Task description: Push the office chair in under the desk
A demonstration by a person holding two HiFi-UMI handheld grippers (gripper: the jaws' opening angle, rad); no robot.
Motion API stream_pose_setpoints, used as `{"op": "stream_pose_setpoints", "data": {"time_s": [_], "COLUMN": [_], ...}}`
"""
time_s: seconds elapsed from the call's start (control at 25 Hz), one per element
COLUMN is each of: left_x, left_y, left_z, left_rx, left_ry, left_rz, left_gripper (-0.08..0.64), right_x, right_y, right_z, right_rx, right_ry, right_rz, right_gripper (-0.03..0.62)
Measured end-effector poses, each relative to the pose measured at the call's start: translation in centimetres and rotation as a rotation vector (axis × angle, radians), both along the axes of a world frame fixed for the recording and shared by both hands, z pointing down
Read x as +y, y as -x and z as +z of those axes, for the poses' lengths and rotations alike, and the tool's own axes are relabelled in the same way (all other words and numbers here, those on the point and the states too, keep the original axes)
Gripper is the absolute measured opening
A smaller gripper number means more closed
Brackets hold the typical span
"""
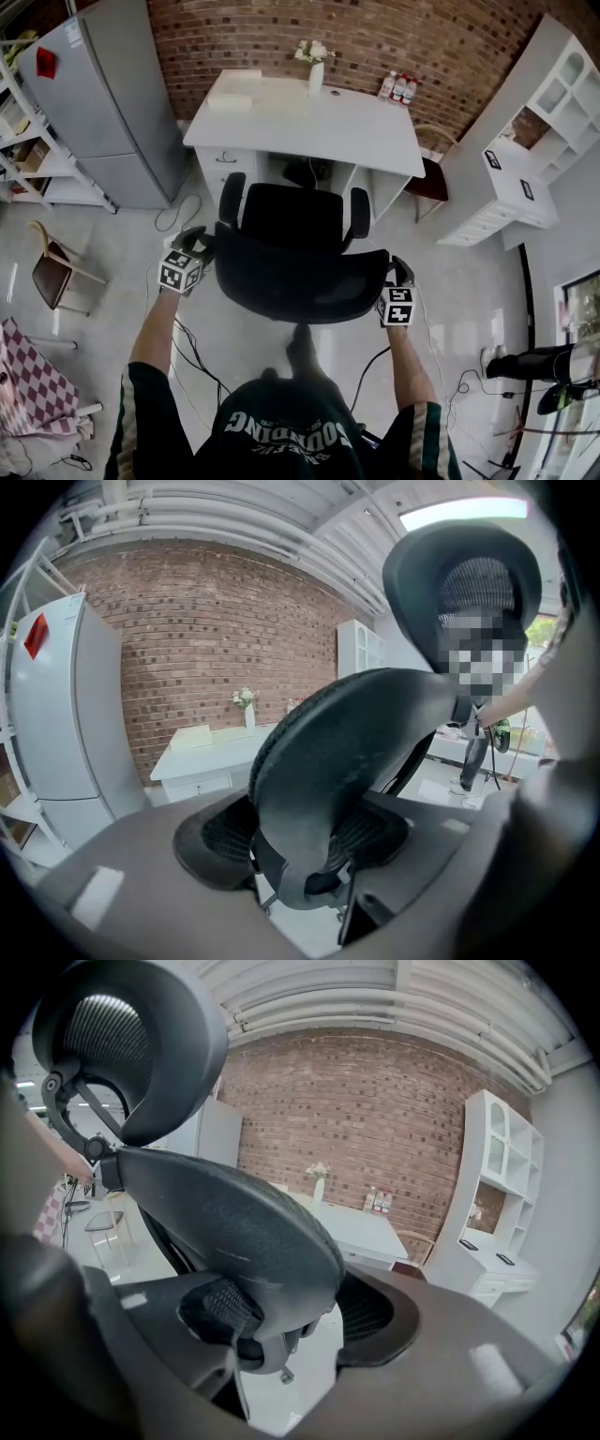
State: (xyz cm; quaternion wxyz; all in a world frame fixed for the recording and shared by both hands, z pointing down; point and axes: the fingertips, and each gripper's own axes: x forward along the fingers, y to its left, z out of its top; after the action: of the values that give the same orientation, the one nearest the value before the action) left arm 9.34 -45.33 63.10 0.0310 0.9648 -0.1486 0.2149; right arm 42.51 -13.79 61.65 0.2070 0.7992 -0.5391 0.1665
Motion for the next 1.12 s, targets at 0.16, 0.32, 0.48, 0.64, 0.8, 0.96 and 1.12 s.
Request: {"op": "stream_pose_setpoints", "data": {"time_s": [0.16, 0.32, 0.48, 0.64, 0.8, 0.96, 1.12], "left_x": [-0.9, -0.6, -1.0, -2.1, -2.6, -3.3, -3.7], "left_y": [-2.1, -3.5, -4.7, -5.7, -6.2, -6.9, -7.2], "left_z": [-0.1, -0.2, -0.2, -0.2, -0.1, -0.2, -0.3], "left_rx": [-0.006, -0.005, 0.01, 0.009, 0.013, 0.013, 0.024], "left_ry": [0.004, -0.013, -0.023, -0.023, -0.023, -0.019, -0.018], "left_rz": [0.002, 0.002, -0.01, -0.015, -0.033, -0.032, -0.039], "left_gripper": [0.235, 0.235, 0.238, 0.238, 0.238, 0.238, 0.238], "right_x": [-0.5, -1.0, -1.6, -2.6, -3.4, -4.3, -4.7], "right_y": [-1.7, -3.7, -5.3, -6.2, -7.1, -8.0, -8.1], "right_z": [-0.1, -0.2, -0.3, -0.3, -0.1, -0.3, -0.2], "right_rx": [-0.004, -0.012, -0.007, -0.008, -0.012, -0.01, -0.017], "right_ry": [-0.007, 0.007, -0.009, -0.029, -0.027, -0.03, -0.056], "right_rz": [0.012, -0.019, -0.028, -0.023, -0.027, -0.029, -0.048], "right_gripper": [0.256, 0.256, 0.256, 0.255, 0.255, 0.255, 0.249]}}
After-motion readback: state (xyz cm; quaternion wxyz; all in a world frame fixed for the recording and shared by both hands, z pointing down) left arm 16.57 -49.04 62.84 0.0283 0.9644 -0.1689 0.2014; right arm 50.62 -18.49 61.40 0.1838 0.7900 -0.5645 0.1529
